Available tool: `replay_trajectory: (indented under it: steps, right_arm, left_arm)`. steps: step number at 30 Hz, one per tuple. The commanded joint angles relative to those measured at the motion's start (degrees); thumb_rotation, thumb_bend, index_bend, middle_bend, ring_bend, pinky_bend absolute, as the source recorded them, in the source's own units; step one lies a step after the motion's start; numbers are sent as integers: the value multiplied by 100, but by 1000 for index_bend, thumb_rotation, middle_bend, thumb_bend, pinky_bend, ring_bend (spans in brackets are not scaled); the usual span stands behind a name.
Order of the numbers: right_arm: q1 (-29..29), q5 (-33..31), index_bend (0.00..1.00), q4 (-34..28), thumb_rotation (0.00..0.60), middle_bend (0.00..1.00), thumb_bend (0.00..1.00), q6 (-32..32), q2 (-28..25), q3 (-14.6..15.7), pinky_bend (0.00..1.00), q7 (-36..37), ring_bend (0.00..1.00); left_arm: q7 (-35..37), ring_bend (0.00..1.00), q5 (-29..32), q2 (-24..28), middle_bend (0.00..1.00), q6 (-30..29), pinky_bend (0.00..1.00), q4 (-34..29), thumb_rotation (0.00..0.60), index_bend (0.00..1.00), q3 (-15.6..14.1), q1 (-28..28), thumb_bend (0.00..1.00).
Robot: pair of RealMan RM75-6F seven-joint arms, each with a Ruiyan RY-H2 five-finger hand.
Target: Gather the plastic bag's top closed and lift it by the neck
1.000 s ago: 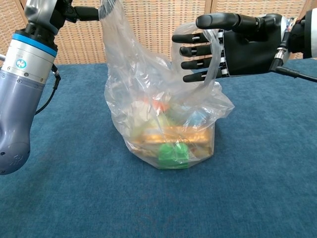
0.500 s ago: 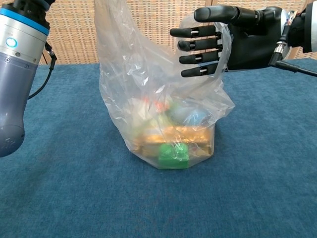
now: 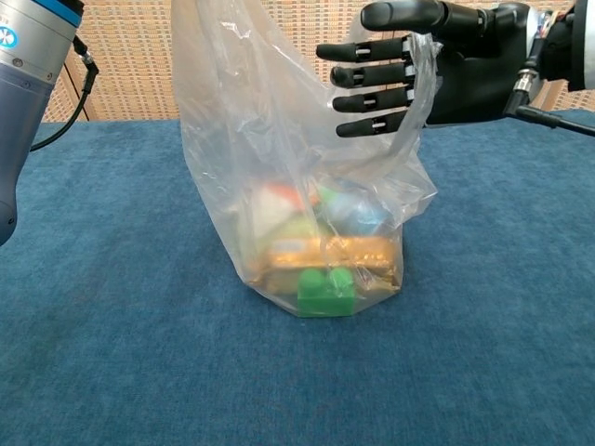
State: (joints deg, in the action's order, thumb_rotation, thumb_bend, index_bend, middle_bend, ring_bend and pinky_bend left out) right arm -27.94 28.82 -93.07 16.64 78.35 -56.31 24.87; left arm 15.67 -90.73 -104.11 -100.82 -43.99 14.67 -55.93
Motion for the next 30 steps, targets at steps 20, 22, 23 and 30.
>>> replay_trajectory:
  steps: [20,22,23,30]
  right_arm:
    - [-326,-182,376,-324,600,523,261,-878,99,-98,346,650,439]
    - [-354,-147,381,-353,600,523,261,-971,103,-35,346,670,440]
    - [-364,-143,386,-367,600,523,261,-1015,110,-11,346,693,442]
    - [-387,-191,396,-472,600,518,264,-1397,231,11,346,914,406]
  left_arm:
    - [-751,0,-328,358,0,364,0,-1027,600,0,-136,27,502]
    - [-787,0,-334,361,0,389,0,-1092,600,0,-130,25,502]
    - [-807,0,-329,362,0,409,0,-1131,600,0,-127,27,501]
    - [-980,0,-354,366,0,489,0,-1338,600,0,-122,40,500]
